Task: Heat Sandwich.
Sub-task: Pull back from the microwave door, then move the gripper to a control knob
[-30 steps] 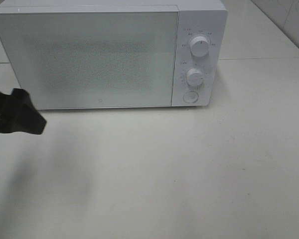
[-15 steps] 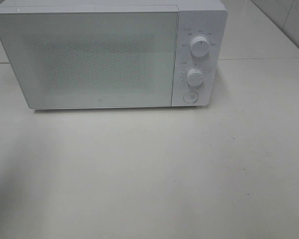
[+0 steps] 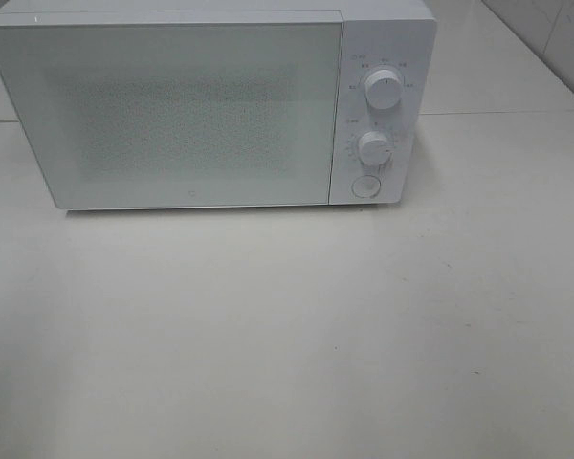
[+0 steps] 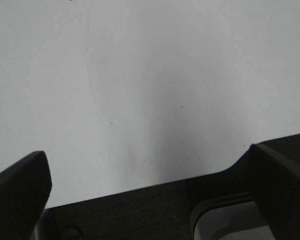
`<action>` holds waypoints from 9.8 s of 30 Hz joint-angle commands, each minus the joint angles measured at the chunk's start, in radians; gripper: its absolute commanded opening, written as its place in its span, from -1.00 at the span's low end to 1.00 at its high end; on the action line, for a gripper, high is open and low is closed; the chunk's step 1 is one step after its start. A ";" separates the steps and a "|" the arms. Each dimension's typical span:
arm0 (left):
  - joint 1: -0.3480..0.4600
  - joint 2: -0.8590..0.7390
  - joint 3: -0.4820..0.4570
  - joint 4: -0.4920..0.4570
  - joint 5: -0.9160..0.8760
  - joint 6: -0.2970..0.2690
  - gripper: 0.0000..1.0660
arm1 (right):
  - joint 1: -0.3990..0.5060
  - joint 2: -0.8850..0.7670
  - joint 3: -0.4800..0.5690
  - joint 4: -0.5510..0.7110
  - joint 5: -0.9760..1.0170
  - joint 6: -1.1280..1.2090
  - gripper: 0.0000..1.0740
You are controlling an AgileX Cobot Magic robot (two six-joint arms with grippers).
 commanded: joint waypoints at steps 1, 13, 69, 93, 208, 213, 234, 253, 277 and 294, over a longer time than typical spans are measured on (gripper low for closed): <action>0.002 -0.069 0.025 -0.031 0.010 0.008 0.84 | -0.009 -0.027 0.003 0.001 -0.003 0.005 0.41; 0.002 -0.185 0.028 -0.115 0.014 0.119 0.83 | -0.009 -0.027 0.003 0.001 -0.003 0.005 0.41; 0.284 -0.606 0.028 -0.122 0.013 0.120 0.83 | -0.009 -0.026 0.003 0.001 -0.003 0.005 0.40; 0.284 -0.606 0.028 -0.122 0.013 0.120 0.83 | -0.008 -0.024 -0.026 -0.002 -0.080 0.005 0.50; 0.284 -0.606 0.028 -0.122 0.013 0.120 0.83 | 0.843 1.692 0.064 1.018 -2.220 -0.445 0.42; 0.284 -0.606 0.028 -0.122 0.013 0.120 0.83 | 0.843 1.722 0.019 1.087 -2.188 -0.458 0.42; 0.284 -0.606 0.028 -0.122 0.013 0.120 0.83 | 0.830 1.729 0.016 1.015 -2.169 -0.477 0.42; 0.284 -0.606 0.028 -0.122 0.013 0.120 0.83 | 0.757 1.830 -0.066 0.922 -2.197 -0.432 0.42; 0.284 -0.606 0.028 -0.122 0.013 0.120 0.83 | 0.624 2.014 -0.272 0.811 -2.156 -0.376 0.42; 0.284 -0.607 0.028 -0.121 0.013 0.120 0.83 | 0.607 2.066 -0.319 0.787 -2.183 -0.366 0.42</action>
